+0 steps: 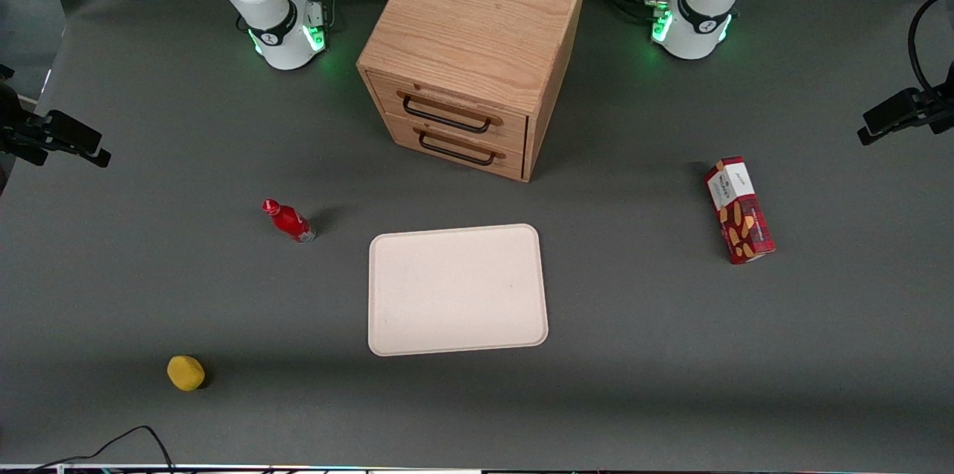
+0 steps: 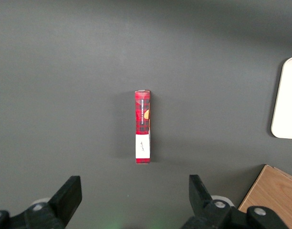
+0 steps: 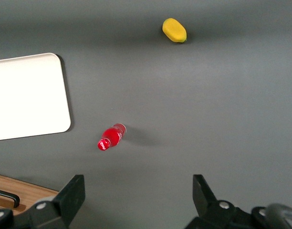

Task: Place red cookie box on tray

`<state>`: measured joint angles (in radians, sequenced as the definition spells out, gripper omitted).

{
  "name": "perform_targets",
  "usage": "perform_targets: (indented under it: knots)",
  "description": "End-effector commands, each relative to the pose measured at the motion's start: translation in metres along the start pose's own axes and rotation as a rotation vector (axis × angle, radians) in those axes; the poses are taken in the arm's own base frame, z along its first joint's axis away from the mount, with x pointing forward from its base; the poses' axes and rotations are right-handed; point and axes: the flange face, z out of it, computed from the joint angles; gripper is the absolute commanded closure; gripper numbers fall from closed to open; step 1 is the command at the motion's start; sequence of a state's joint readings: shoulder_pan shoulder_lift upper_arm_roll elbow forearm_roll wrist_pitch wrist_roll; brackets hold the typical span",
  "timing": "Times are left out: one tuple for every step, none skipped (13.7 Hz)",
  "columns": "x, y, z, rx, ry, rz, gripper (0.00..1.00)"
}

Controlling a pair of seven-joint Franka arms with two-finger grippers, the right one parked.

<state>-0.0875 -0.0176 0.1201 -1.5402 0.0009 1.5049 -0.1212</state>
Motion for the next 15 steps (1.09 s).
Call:
perform_targets:
  knots:
    - [-0.007,0.002,-0.003,0.002,0.018,-0.014,0.0]
    - [-0.007,0.002,-0.003,0.002,0.018,-0.014,0.0]
    - [-0.006,0.002,-0.002,0.002,0.018,-0.014,0.0]
    - [-0.006,0.002,-0.002,0.002,0.016,-0.014,0.0]
    - [-0.003,0.003,0.001,0.003,0.017,-0.014,0.0]
    - [-0.002,0.004,0.003,0.005,0.014,-0.011,0.0]
    - [0.0,0.006,0.007,0.006,0.009,-0.009,0.0]
    - [0.003,0.007,0.012,0.008,0.005,-0.008,0.0]
    - [0.006,0.01,0.016,0.01,0.002,-0.004,0.0]
    - [0.007,0.007,0.02,0.007,-0.001,-0.009,0.0]
    - [0.008,0.006,0.029,0.008,-0.012,-0.01,0.0]
    - [0.008,0.007,0.039,0.009,-0.007,-0.01,0.0]
    - [0.009,0.006,0.054,0.006,0.0,-0.011,0.0]
    - [0.008,0.003,0.069,0.007,0.006,-0.013,0.0]
    - [0.01,0.002,0.083,0.006,0.011,-0.018,0.0]
